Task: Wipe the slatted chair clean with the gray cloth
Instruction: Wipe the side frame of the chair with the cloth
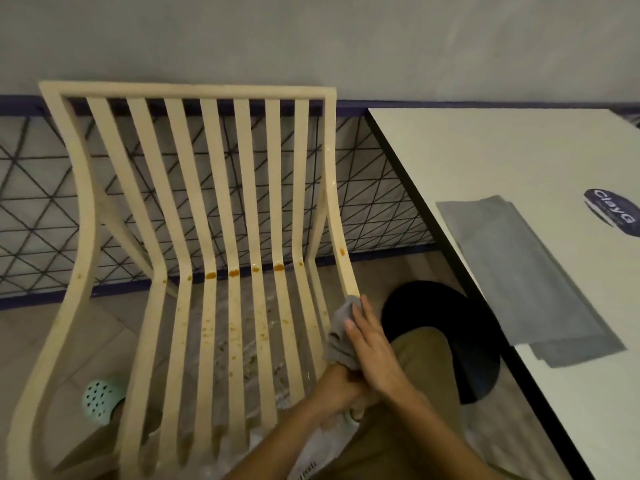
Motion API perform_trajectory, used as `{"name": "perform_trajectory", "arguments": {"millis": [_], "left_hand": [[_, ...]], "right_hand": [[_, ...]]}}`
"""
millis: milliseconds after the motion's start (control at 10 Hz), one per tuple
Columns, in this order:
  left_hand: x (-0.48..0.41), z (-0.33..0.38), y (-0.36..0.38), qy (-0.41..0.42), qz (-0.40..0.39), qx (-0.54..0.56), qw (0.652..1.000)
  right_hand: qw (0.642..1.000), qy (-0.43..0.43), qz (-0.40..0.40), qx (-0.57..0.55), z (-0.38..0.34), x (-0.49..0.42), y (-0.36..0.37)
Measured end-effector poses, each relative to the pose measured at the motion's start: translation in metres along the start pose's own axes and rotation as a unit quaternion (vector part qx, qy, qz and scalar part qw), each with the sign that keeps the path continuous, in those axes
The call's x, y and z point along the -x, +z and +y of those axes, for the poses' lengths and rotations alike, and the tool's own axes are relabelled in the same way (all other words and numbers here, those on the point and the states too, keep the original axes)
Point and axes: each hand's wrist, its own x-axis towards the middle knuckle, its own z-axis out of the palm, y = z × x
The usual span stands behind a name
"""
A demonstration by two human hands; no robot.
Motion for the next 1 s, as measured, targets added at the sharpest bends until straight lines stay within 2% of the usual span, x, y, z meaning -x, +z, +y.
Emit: {"name": "perform_trajectory", "arguments": {"millis": [100, 200, 300, 500, 600, 800, 900, 1000], "left_hand": [[0.010, -0.009, -0.021, -0.061, -0.021, 0.424, 0.903], [0.005, -0.013, -0.027, -0.111, -0.090, 0.543, 0.828], [0.014, 0.008, -0.027, -0.149, -0.060, 0.585, 0.795], [0.016, 0.006, -0.020, -0.134, -0.060, 0.592, 0.792], [0.018, 0.005, -0.019, -0.129, -0.043, 0.614, 0.778], [0.011, -0.003, -0.018, -0.137, -0.099, 0.611, 0.773], [0.002, -0.009, -0.022, -0.145, -0.131, 0.609, 0.768], [-0.010, -0.021, -0.033, -0.180, -0.080, 0.631, 0.750]], "right_hand": [[0.999, -0.009, 0.051, -0.008, 0.012, -0.008, 0.000], [0.996, -0.021, 0.082, 0.008, 0.024, -0.012, 0.005], [0.995, -0.009, 0.099, 0.010, 0.031, -0.011, 0.010], [0.989, 0.043, 0.108, -0.090, 0.032, -0.012, 0.008], [0.990, 0.056, 0.119, -0.057, 0.033, -0.027, 0.007], [0.993, 0.032, 0.111, -0.020, 0.025, -0.056, 0.002], [0.995, 0.024, 0.087, -0.035, 0.025, -0.063, -0.001], [0.994, 0.019, 0.006, -0.112, 0.036, -0.058, -0.006]]}}
